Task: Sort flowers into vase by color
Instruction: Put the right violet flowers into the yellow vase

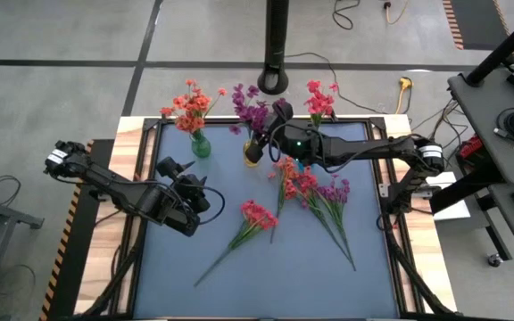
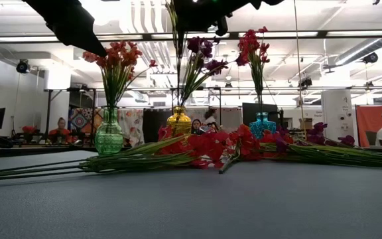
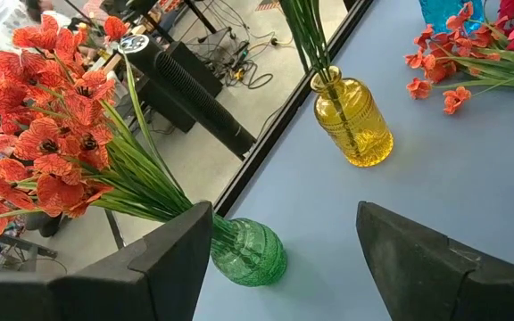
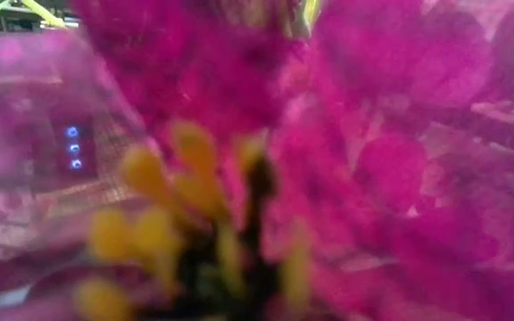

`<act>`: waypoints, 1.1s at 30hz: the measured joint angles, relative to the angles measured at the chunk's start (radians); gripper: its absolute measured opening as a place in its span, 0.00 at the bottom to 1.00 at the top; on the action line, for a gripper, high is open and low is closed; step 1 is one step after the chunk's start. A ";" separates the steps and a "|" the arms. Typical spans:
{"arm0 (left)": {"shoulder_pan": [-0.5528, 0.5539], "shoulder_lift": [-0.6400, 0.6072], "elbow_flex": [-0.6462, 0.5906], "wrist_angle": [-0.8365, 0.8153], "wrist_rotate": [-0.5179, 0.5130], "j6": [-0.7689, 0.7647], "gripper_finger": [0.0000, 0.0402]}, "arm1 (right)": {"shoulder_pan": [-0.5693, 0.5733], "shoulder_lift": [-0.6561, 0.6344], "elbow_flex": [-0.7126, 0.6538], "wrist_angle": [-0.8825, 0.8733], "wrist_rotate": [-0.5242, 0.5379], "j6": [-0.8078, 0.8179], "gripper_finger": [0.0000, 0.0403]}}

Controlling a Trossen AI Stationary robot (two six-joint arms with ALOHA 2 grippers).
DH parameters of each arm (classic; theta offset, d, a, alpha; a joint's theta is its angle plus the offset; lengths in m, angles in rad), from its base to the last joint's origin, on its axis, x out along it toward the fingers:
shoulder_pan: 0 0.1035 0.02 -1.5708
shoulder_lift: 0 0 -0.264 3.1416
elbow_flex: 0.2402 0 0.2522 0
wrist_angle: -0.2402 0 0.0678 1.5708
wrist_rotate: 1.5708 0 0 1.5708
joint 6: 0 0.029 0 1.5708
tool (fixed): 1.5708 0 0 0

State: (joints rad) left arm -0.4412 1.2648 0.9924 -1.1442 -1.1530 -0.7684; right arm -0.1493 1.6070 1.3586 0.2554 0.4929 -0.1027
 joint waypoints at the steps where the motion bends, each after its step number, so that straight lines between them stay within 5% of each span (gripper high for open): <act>1: 0.000 0.000 0.000 0.000 0.000 0.000 0.65 | 0.000 0.000 0.000 -0.001 -0.001 0.004 0.04; 33: 0.000 0.000 0.000 0.000 0.000 0.000 0.65 | 0.000 0.000 0.000 -0.037 -0.022 0.053 0.04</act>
State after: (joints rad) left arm -0.4414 1.2648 0.9924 -1.1446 -1.1534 -0.7681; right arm -0.1493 1.6070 1.3586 0.2184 0.4709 -0.0494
